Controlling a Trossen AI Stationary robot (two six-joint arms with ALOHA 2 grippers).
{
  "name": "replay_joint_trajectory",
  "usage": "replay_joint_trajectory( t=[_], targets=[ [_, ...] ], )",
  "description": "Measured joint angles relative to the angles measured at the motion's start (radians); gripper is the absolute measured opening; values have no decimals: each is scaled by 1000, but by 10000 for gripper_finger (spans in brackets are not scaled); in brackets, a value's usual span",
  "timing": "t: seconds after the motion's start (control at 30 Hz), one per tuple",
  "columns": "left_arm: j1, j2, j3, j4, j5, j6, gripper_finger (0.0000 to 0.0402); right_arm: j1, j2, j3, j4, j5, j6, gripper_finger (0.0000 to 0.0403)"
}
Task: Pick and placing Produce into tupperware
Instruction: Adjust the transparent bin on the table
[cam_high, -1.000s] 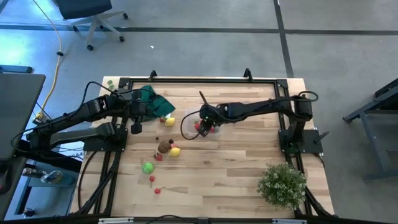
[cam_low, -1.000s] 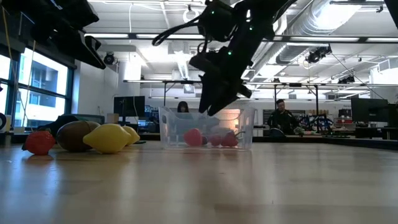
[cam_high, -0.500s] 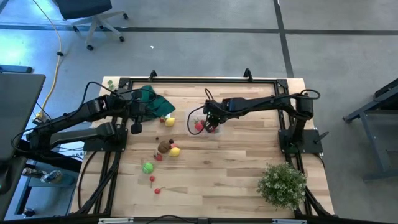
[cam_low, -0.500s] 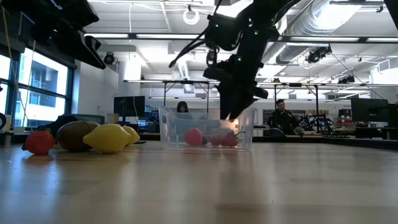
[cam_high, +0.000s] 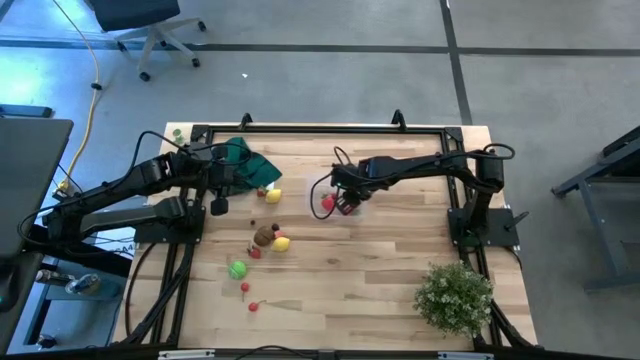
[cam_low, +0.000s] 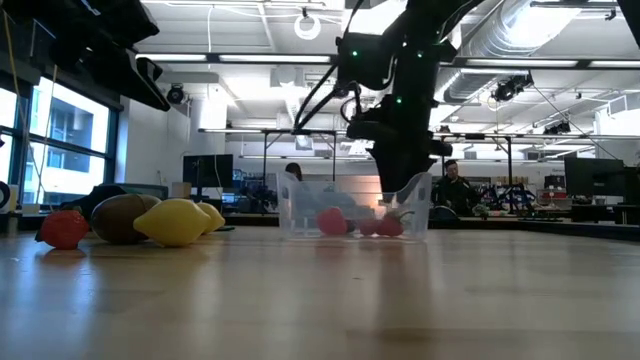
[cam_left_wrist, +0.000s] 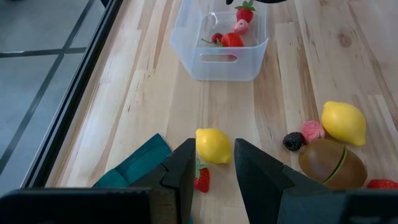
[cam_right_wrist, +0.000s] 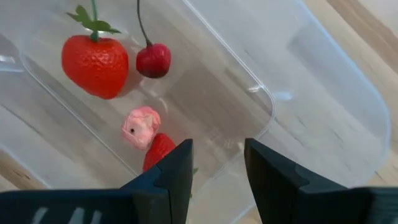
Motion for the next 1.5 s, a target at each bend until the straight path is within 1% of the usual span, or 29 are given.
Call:
replay_joint_trajectory(
  t=[0.33,0.47,0.63,0.83,0.93,1.0,1.17,1.2,1.27,1.37,1.43,1.5],
  targets=[
    [0,0,0,0,0,0,99,0,-33,-1,-98,21,34,135],
    [0,0,0,0,0,0,99,0,-47,-1,-106,46,31,135],
    [0,0,0,0,0,0,99,0,-54,-1,-87,45,7,135],
    [0,0,0,0,0,0,99,0,-65,-1,-2,22,-24,135],
    [0,0,0,0,0,0,99,0,-112,-1,66,5,-29,135],
    [0,0,0,0,0,0,99,0,-162,-1,113,9,-64,135],
    [0,0,0,0,0,0,99,10,-301,-1,274,53,-217,135],
    [0,0,0,0,0,0,99,16,-323,-1,290,81,-225,135],
    [0,0,0,0,0,0,99,22,-348,1,275,128,-176,135],
    [0,0,0,0,0,0,99,19,-330,-2,186,137,-127,135],
    [0,0,0,0,0,0,99,23,-285,-2,195,132,-148,135],
    [0,0,0,0,0,0,99,40,-228,-2,197,95,-146,135]
  ],
)
